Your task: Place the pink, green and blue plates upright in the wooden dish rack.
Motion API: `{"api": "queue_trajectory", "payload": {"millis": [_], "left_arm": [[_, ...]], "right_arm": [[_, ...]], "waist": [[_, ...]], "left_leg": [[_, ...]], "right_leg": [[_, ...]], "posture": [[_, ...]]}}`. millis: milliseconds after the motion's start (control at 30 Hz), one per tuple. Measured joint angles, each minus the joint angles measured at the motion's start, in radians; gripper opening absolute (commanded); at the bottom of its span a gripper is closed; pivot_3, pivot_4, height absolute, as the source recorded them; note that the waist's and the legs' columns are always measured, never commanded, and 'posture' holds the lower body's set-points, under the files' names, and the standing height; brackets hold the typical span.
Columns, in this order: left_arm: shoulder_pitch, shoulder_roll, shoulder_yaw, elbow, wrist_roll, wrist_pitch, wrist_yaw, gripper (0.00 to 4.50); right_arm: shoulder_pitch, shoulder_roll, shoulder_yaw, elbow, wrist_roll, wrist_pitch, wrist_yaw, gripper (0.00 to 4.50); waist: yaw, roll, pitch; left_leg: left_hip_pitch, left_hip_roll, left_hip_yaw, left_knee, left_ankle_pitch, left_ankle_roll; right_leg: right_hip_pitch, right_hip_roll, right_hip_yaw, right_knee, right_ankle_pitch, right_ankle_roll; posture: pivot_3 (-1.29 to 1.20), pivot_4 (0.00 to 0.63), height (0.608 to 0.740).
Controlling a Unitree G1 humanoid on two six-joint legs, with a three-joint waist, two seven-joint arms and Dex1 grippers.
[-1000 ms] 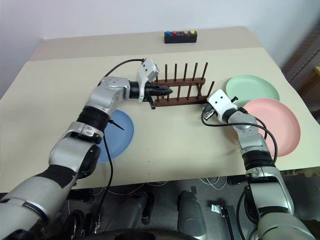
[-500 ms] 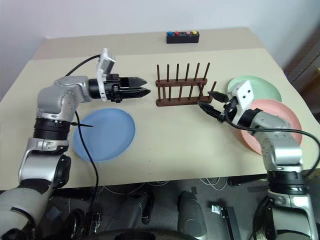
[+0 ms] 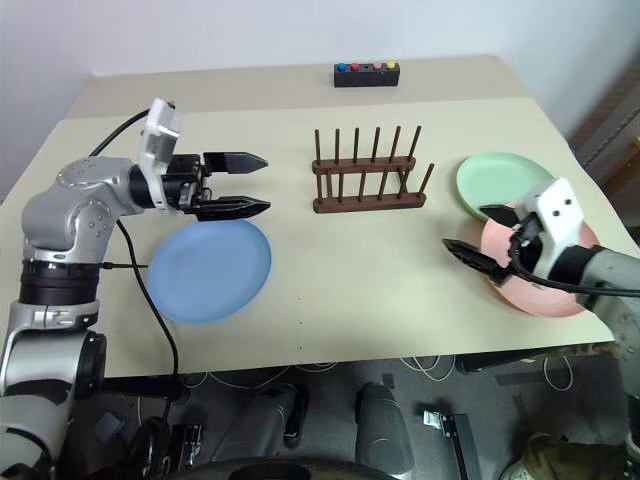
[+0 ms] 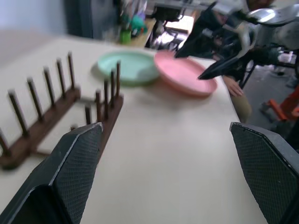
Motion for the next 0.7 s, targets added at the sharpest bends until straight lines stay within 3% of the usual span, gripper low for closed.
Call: {"api": "queue_trajectory", "payload": {"millis": [367, 667, 700], "left_arm": [[0.023, -0.097, -0.014, 0.004, -0.065, -0.097, -0.062, 4.50], [0.023, -0.155, -0.084, 0.030, -0.046, -0.149, -0.076, 4.50], [0.024, -0.155, -0.090, 0.030, -0.040, -0.156, -0.075, 4.50]], "right_arm": [[0.244, 0.017, -0.050, -0.060, -0.112, -0.012, -0.047, 4.44], [0.250, 0.069, 0.038, -0.065, -0.172, 0.029, -0.138, 4.44], [0.244, 0.076, 0.060, -0.058, -0.189, 0.026, -0.151, 4.22]], "waist": [[0.002, 0.000, 0.000], [0.001, 0.000, 0.000], [0.001, 0.000, 0.000]], "left_leg": [[0.000, 0.000, 0.000, 0.001, -0.001, 0.001], [0.000, 0.000, 0.000, 0.001, -0.001, 0.001], [0.000, 0.000, 0.000, 0.000, 0.000, 0.001]], "right_leg": [[0.001, 0.000, 0.000, 0.000, 0.000, 0.000], [0.001, -0.001, 0.000, 0.000, 0.000, 0.000], [0.001, -0.001, 0.000, 0.000, 0.000, 0.000]], "posture": [[0.00, 0.150, 0.740], [0.00, 0.150, 0.740], [0.00, 0.150, 0.740]]}}
